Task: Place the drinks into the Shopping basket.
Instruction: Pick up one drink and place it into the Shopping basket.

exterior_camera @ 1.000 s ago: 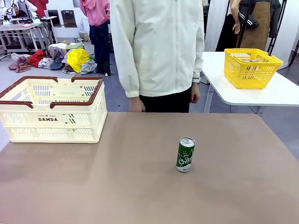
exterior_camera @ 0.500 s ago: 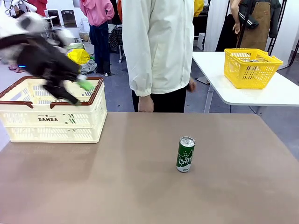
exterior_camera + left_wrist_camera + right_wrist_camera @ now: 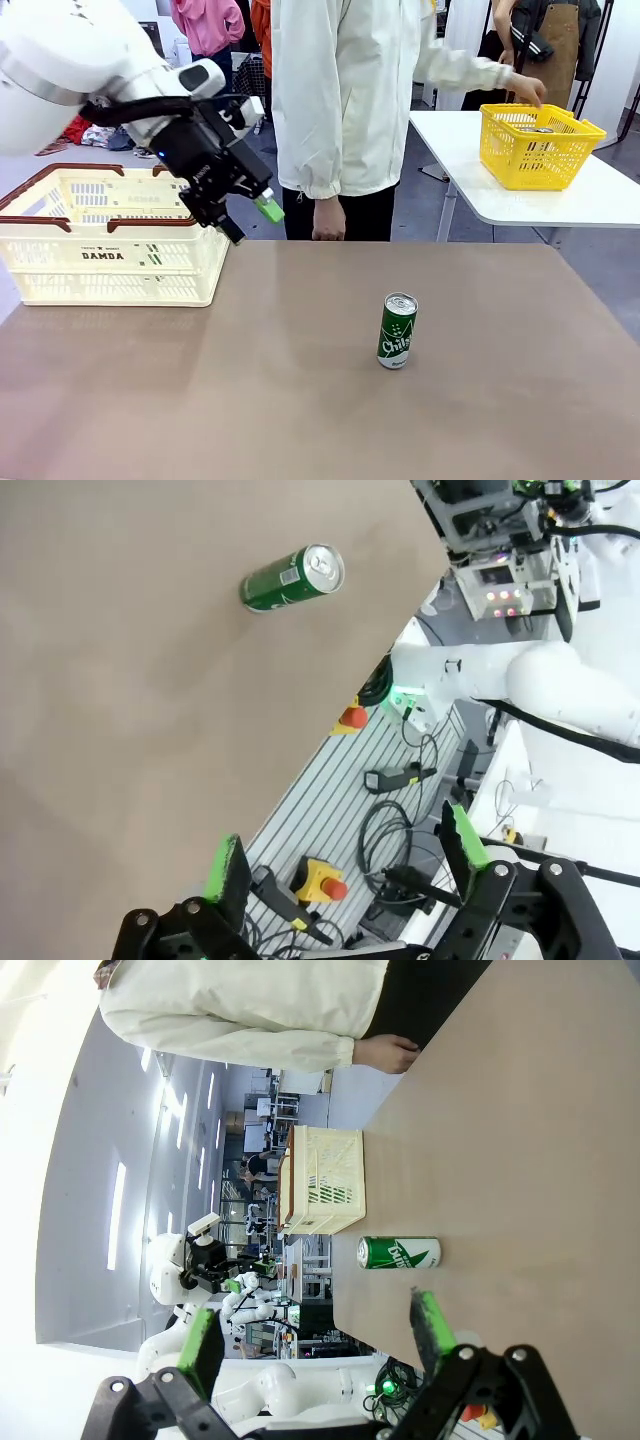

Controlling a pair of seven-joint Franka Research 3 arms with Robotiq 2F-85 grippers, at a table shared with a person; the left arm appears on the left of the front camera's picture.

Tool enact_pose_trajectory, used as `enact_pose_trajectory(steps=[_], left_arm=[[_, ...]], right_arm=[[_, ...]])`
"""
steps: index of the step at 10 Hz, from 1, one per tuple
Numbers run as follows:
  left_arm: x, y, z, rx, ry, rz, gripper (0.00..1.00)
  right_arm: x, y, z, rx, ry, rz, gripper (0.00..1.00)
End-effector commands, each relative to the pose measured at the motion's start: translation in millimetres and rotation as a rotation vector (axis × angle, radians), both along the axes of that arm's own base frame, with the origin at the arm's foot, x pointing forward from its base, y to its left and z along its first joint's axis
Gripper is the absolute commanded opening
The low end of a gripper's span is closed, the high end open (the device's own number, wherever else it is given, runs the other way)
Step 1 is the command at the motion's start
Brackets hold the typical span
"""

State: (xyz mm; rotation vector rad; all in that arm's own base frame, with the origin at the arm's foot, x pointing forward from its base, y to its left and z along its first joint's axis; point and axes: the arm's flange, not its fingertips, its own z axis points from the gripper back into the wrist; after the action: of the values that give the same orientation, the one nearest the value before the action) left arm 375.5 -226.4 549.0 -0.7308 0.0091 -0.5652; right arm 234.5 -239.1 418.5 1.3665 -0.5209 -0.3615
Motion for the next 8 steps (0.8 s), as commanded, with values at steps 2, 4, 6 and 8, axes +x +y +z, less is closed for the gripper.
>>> enact_pose_trajectory(steps=[2, 4, 6, 8], left_arm=[[-15.4, 9.6, 2.6, -0.011, -0.015, 0.026, 1.00], [-8.9, -59.1, 4.1, 0.128, -0.011, 0.034, 1.00], [-2.8, -165.1, -7.4, 0.302, 0.015, 0.076, 1.00], [19.9, -238.9, -21.2, 0.460, 0.022, 0.147, 1.00]], right_arm=[[-2.0, -1.1, 0.6, -0.007, -0.019, 0.010, 1.00], [-2.0, -1.1, 0.6, -0.007, -0.019, 0.010, 1.00], [-2.0, -1.1, 0.6, -0.007, -0.019, 0.010, 1.00], [-2.0, -1.1, 0.6, -0.007, -0.019, 0.010, 1.00]])
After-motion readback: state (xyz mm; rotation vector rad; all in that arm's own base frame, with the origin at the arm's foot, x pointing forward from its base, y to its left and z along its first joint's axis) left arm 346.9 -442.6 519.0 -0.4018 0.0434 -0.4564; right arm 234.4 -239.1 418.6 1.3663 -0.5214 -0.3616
